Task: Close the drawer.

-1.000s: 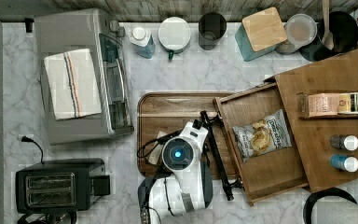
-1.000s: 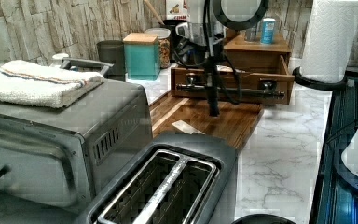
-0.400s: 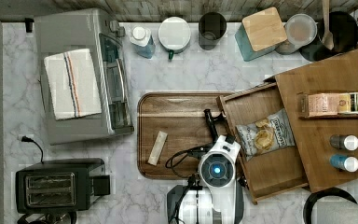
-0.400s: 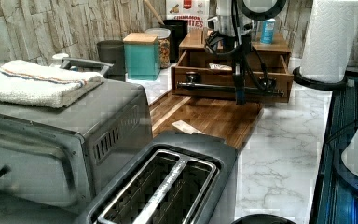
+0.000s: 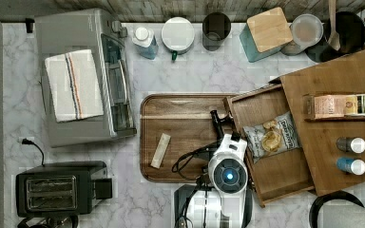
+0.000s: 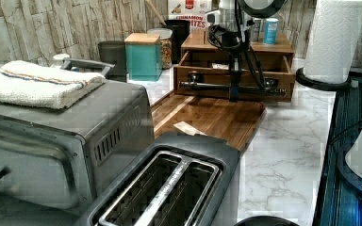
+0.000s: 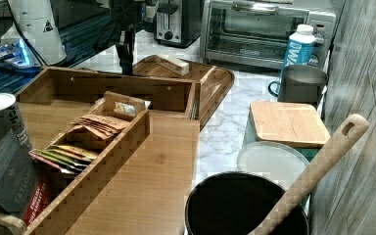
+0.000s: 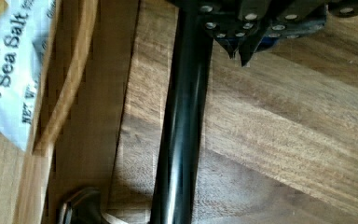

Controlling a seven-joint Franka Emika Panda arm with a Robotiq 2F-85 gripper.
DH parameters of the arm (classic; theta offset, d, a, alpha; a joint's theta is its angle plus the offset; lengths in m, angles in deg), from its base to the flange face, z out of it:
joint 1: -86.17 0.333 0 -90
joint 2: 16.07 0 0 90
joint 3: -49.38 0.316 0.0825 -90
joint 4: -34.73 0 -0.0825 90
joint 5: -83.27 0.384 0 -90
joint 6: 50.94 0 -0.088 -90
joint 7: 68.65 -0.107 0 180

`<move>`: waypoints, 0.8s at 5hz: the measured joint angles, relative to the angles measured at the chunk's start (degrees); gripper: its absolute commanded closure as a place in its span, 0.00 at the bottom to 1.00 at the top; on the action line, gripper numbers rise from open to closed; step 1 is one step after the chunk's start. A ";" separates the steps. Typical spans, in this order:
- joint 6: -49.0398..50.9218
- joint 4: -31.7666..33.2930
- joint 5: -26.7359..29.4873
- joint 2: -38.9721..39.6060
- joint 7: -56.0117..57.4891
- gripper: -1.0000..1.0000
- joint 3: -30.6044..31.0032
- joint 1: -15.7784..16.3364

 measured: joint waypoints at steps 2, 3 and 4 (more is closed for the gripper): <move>3.16 -3.47 -3.08 2.85 0.00 1.00 -0.06 -0.76; 3.55 -5.60 -3.34 4.46 2.80 1.00 -1.72 -0.83; 1.40 -7.83 2.65 6.98 13.76 1.00 -5.34 -0.70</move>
